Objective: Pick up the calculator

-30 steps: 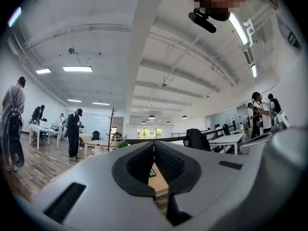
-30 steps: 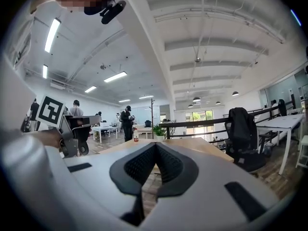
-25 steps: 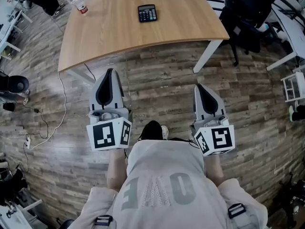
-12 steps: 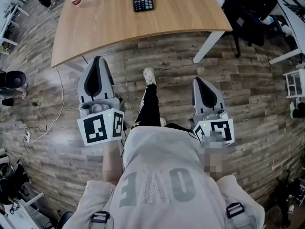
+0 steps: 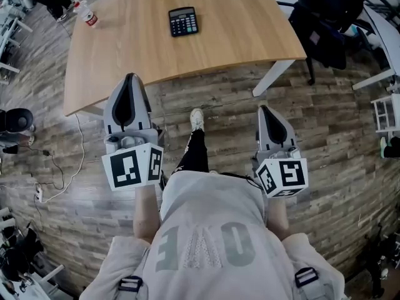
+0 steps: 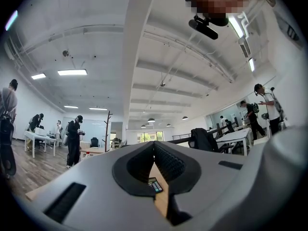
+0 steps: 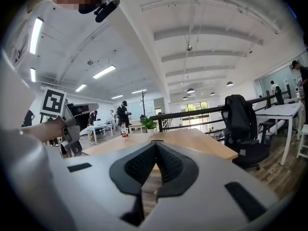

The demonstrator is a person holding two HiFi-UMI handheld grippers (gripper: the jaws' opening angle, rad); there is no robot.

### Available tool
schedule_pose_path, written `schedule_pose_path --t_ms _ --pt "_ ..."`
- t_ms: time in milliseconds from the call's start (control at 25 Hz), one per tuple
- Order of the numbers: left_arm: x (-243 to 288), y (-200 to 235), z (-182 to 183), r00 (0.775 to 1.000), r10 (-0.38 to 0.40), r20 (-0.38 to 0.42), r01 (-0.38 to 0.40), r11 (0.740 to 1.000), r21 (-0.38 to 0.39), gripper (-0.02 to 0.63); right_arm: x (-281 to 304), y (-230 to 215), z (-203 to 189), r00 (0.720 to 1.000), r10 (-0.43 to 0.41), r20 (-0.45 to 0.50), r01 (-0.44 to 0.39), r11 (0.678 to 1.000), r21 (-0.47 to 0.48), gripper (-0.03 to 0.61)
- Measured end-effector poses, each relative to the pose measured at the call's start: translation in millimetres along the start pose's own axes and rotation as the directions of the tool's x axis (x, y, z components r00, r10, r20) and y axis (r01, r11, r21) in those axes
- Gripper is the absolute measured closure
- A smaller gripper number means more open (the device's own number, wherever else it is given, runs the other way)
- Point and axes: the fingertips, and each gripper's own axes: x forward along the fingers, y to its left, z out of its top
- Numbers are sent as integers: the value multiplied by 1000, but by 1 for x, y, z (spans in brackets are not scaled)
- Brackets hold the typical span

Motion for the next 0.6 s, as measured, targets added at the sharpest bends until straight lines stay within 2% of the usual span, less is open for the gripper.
schedule_pose_path --t_ms 120,320,600 --pt "37 14 -9 1000 -12 1 12 1000 15 604 45 -2 17 1000 10 17 -10 1000 -26 560" --pt "119 52 -22 1000 -14 18 15 1000 -24 604 132 0 50 999 19 37 -16 997 -81 560" --pt "228 98 -33 999 -27 36 27 1000 -6 604 241 -3 100 998 13 55 -5 990 -143 560"
